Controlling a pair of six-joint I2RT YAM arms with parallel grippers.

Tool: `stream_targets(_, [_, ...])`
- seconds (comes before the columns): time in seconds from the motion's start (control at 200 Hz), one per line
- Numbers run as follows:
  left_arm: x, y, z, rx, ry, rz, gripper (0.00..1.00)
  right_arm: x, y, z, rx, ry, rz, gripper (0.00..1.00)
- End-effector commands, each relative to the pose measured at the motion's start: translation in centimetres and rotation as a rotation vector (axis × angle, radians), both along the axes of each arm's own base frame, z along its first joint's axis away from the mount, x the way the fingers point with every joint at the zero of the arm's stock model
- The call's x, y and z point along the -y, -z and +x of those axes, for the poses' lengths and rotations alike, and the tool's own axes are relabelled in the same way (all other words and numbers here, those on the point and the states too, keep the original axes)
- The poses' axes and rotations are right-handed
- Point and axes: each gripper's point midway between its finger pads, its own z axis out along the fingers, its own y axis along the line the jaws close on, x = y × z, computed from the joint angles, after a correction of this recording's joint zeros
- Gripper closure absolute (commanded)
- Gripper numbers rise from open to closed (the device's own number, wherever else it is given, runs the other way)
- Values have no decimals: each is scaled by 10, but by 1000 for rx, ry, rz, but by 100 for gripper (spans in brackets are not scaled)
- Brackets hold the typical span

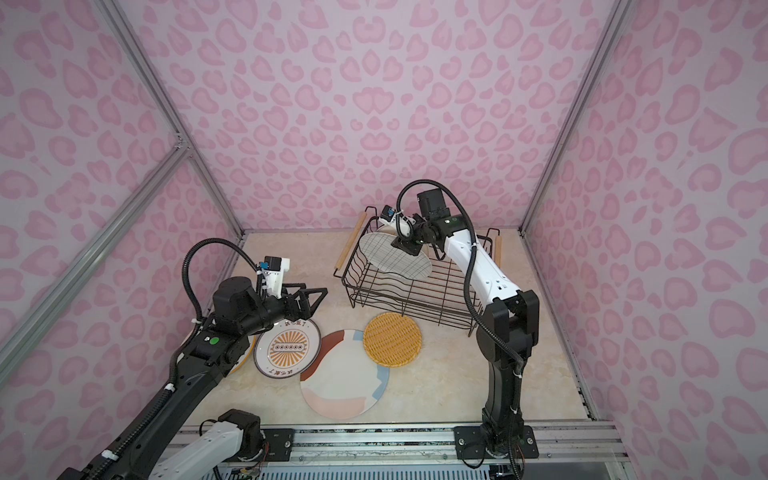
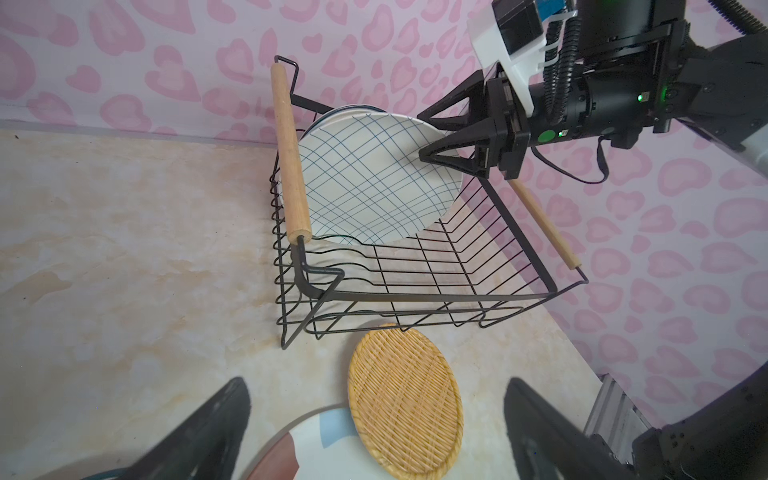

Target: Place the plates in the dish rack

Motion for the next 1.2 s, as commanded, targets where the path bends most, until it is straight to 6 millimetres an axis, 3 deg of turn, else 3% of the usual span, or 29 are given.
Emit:
stream_targets(0.0, [0,-12,1,39,2,-9,3,0,-16,5,30,37,38,42])
stream_targets(0.125, [0,-11,2,35,-3,-9,3,-1,-35,2,50,42,84,36])
stream_targets(0.375, [0,-10,2,27,-4,-9,3,0,-44,-6,42,57,109,28])
stream_targets(0.47, [-1,-7,4,18,-12,-6,3,0,-56,-7,62,73,147,26])
stream_targets(0.55, [-3,-4,6,1,-24,-3,3,1,-73,-9,82,98,193,24])
stream_targets(0.61, [-5,-2,8,-22,-43,6,3,-1,-87,-14,89,110,238,2])
stream_targets(0.745, [-16,-3,8,-50,-110,21,3,-5,-113,-32,132,162,340,2])
stream_targets(0.845, [-29,-1,3,-88,-198,1,3,5,-139,-40,148,304,496,2])
stream_targets(0.935, [-37,9,-11,-151,-237,-11,3,10,-162,-58,133,323,608,2])
stream_targets(1.02, [-53,29,-27,-260,-327,-16,3,16,-171,-71,131,349,715,2])
stream_targets(1.035, [-56,33,-30,-283,-345,-13,3,18,-162,-71,117,363,723,2])
stream_targets(1.195, [-79,81,-71,-556,-487,-72,3,33,-142,-79,65,487,831,2])
